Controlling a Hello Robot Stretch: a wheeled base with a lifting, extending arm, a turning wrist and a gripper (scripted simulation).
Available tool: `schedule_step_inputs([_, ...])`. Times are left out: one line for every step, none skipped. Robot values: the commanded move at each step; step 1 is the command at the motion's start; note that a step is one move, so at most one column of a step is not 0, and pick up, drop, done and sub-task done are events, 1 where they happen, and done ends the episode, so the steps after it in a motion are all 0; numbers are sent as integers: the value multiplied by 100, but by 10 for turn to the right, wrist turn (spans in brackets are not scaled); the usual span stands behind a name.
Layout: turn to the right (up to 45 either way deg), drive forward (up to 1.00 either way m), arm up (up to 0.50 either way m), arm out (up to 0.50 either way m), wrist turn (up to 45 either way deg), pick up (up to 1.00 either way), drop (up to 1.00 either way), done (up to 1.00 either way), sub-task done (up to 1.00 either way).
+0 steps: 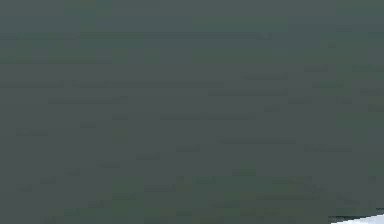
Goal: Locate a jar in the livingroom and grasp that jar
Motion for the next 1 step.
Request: schedule_step_inputs([0, 0, 0, 0, 0, 0, 0, 100, 0])
